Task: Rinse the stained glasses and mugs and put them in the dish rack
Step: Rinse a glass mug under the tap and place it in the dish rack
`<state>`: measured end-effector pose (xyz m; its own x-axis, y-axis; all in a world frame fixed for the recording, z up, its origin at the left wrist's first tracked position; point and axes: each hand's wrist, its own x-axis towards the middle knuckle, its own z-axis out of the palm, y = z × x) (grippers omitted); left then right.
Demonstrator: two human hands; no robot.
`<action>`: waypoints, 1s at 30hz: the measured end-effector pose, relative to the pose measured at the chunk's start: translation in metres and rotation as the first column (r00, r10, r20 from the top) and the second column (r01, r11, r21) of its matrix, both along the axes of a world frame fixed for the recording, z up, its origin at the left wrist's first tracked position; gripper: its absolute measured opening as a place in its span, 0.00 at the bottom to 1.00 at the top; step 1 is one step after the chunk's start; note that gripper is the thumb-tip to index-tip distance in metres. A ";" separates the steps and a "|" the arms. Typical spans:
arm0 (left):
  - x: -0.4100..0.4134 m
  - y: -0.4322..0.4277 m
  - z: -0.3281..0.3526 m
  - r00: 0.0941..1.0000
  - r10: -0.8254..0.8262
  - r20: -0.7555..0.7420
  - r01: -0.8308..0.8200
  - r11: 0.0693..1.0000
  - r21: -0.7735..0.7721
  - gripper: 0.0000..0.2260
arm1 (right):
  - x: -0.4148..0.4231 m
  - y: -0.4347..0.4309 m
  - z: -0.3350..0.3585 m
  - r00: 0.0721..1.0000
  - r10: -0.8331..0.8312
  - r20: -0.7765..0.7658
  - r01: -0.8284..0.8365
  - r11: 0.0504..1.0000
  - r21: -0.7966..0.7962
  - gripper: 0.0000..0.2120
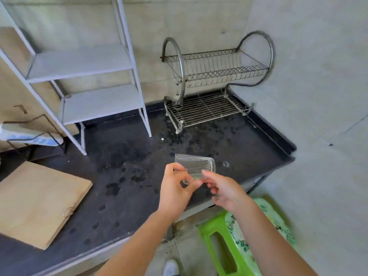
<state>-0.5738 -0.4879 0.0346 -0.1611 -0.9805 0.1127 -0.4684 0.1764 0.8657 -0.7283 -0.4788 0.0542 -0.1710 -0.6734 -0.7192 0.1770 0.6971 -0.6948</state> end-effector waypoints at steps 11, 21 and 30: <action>-0.035 -0.122 0.000 0.979 -0.180 0.094 0.182 0.983 -0.013 0.03 | -0.033 -0.112 0.004 0.994 -0.073 -0.077 0.054 0.974 -0.222 0.13; -0.062 -0.229 0.003 0.946 -0.205 0.250 0.153 0.965 0.215 0.13 | -0.092 -0.238 0.009 0.883 0.029 -0.468 -0.190 0.934 -0.302 0.14; -0.066 -0.300 -0.037 0.890 -0.140 0.434 -0.063 0.905 0.420 0.20 | -0.119 -0.362 -0.029 0.570 0.200 -0.797 -0.526 0.834 -0.168 0.10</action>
